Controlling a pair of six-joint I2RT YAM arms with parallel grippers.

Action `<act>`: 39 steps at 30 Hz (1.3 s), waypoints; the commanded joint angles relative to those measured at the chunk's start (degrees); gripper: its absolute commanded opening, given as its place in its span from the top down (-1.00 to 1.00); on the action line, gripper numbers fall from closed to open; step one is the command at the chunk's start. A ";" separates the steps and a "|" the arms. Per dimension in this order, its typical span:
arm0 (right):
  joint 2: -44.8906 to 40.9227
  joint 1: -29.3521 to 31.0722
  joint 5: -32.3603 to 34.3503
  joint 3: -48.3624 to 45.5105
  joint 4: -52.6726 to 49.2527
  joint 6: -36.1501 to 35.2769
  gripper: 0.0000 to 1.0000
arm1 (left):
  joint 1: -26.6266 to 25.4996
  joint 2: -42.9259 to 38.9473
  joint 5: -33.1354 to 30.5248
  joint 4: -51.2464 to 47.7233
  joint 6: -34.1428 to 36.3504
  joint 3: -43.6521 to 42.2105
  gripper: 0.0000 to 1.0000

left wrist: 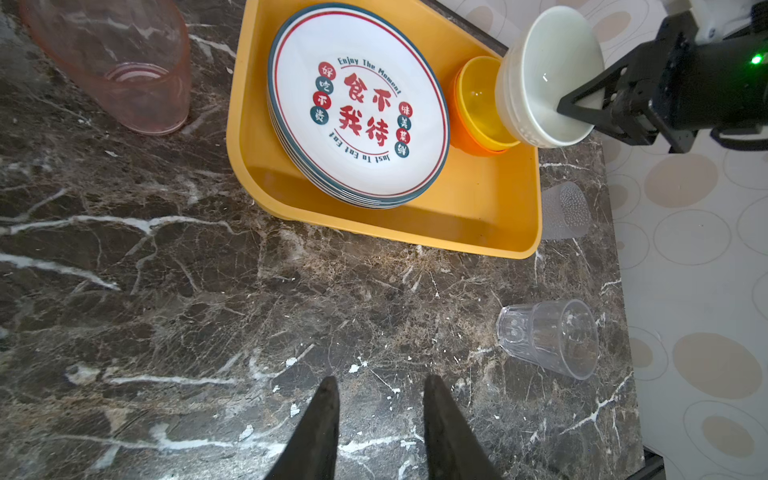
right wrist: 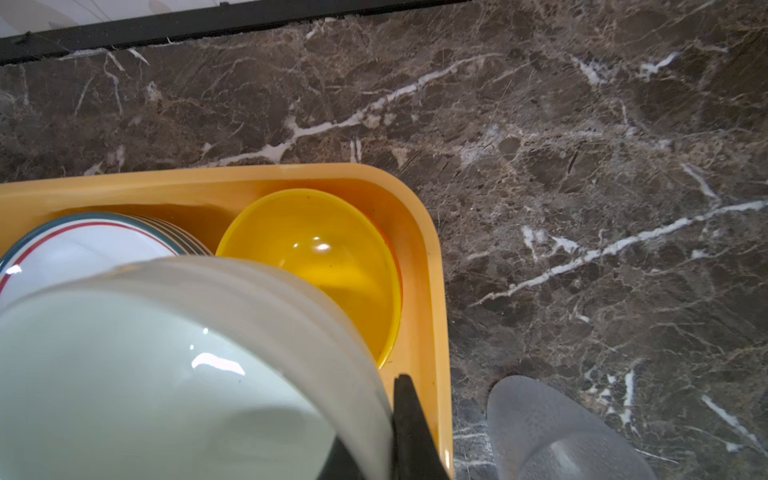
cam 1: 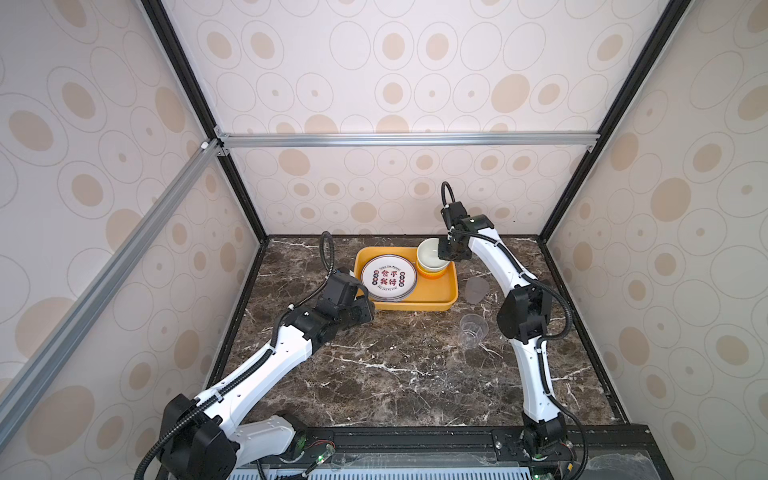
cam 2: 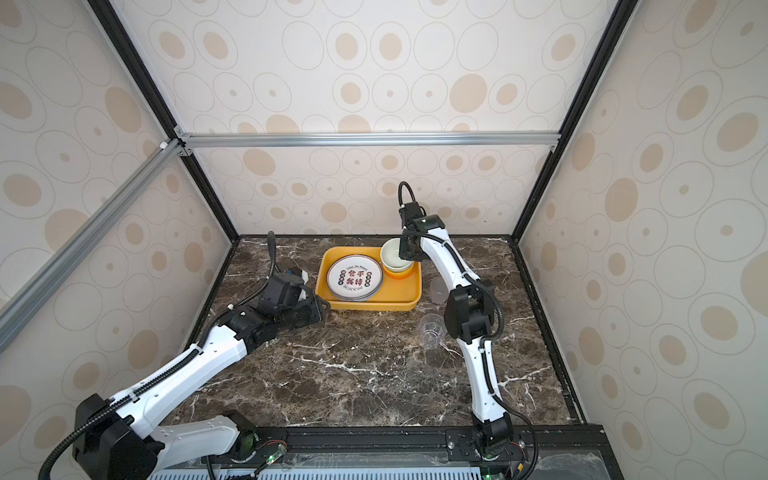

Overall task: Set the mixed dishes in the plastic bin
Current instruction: 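Carry the white bowl with the right gripper over the yellow bowl in the bin, then lower the white bowl onto the yellow bowl with the right gripper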

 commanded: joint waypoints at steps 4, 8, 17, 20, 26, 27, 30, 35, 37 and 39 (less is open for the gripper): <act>1.92 -0.36 1.72 4.43 -0.90 -0.45 0.91 | 0.74 0.09 0.08 -0.30 -0.84 -0.18 0.31; 2.91 -0.44 2.29 5.46 -1.04 -0.63 0.91 | 0.82 0.09 0.14 -0.22 -0.88 -0.27 0.31; 4.50 -0.38 2.48 6.83 -1.01 -0.69 0.91 | 1.00 -0.52 0.27 -0.11 -1.13 -1.01 0.31; 4.92 -0.40 3.00 6.86 -0.94 -0.81 0.90 | 0.92 -0.79 0.27 0.05 -1.34 -1.31 0.31; 5.59 -0.37 3.38 7.17 -0.59 -0.90 0.89 | 1.03 -0.88 0.45 0.31 -1.59 -1.58 0.31; 5.65 -0.33 3.36 7.11 -0.59 -0.89 0.89 | 1.03 -0.88 0.44 0.40 -1.55 -1.58 0.31; 5.88 -0.35 3.33 7.13 -0.50 -0.89 0.90 | 1.05 -0.88 0.53 0.43 -1.66 -1.76 0.31; 6.34 -0.32 3.48 7.13 -0.37 -0.89 0.88 | 1.07 -0.79 0.53 0.48 -1.68 -1.85 0.31; 6.62 -0.32 3.58 7.13 -0.33 -0.98 0.87 | 1.06 -0.71 0.62 0.64 -1.61 -1.84 0.31; 6.92 -0.41 3.70 7.13 -0.24 -0.90 0.86 | 1.01 -0.71 0.62 0.62 -1.59 -1.85 0.31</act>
